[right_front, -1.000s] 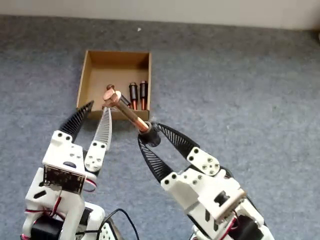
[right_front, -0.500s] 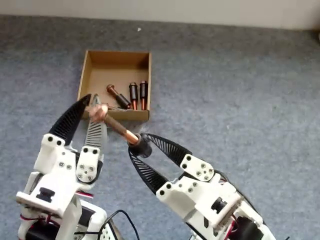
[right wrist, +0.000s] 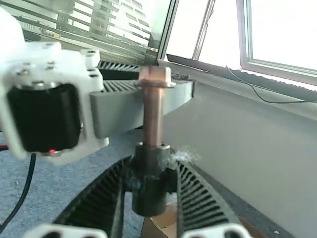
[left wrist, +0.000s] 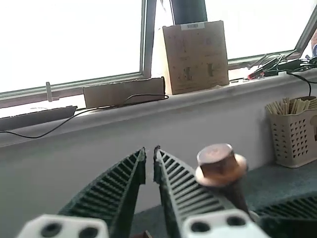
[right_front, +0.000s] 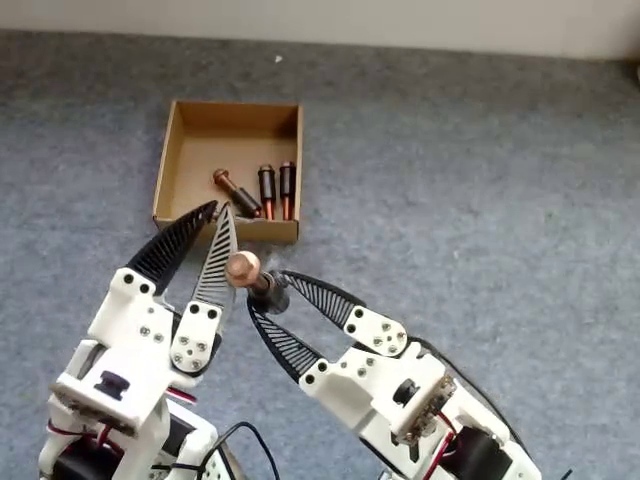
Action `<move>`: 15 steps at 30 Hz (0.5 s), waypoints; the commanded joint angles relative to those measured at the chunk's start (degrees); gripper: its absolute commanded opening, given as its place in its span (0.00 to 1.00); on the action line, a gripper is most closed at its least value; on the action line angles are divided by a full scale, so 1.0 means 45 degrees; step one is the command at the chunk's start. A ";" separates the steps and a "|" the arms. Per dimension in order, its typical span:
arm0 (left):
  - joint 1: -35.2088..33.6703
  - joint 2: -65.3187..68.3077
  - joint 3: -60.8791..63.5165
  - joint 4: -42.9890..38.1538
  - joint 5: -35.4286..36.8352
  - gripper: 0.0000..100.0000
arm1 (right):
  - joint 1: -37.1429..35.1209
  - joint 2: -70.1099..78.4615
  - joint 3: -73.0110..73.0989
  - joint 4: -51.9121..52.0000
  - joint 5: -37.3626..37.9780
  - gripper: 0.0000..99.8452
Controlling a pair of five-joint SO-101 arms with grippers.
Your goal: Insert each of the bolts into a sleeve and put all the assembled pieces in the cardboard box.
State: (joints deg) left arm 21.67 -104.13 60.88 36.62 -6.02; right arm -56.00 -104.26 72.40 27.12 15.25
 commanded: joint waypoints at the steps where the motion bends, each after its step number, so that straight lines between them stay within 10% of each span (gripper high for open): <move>1: -0.0127 -0.0107 -0.0459 0.0410 -0.0547 0.05 | -0.0010 -0.0147 -0.0264 -0.0029 0.0059 0.00; 15: -0.3800 -0.0107 -0.0420 0.5158 -0.0488 0.05 | 0.1084 0.0010 0.0107 0.0010 0.0039 0.00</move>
State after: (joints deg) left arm 7.60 -104.13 60.88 52.26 -7.52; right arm -54.42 -104.18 72.57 27.30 15.34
